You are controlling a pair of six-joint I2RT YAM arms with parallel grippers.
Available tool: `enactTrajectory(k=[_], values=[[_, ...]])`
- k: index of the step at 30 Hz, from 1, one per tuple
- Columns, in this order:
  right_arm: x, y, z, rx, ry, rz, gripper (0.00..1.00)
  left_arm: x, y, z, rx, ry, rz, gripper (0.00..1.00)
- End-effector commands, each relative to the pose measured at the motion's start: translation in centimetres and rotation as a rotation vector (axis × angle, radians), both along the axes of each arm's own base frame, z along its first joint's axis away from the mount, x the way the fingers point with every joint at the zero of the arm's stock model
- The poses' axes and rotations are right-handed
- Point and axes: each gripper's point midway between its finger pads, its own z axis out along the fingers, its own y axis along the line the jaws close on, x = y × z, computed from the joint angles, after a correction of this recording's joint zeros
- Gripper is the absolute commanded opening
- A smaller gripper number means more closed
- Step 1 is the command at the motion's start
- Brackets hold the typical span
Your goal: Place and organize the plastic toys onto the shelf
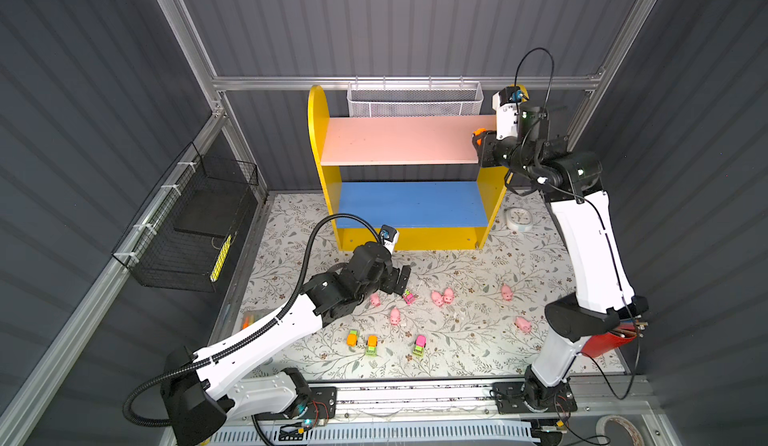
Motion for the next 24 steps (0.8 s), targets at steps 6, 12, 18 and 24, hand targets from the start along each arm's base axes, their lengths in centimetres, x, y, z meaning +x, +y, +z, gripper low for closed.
enactTrajectory(k=[6,12,18,24], values=[[0.9,-1.4,-2.0,-0.002,0.075,-0.019,0.3,0.1,-0.3,2.2,-0.028,-0.054,-0.016,1.0],[1.5,-2.1,-2.6,-0.008,0.086,-0.037,0.31,0.2,-0.2,2.1,-0.016,-0.059,-0.013,1.0],[2.5,-2.8,-3.7,-0.011,0.112,-0.049,0.32,0.3,-0.3,2.0,-0.011,-0.063,-0.015,1.0],[3.3,-3.3,-4.2,-0.003,0.12,-0.055,0.32,0.5,-0.5,2.0,-0.007,-0.066,-0.015,1.0]])
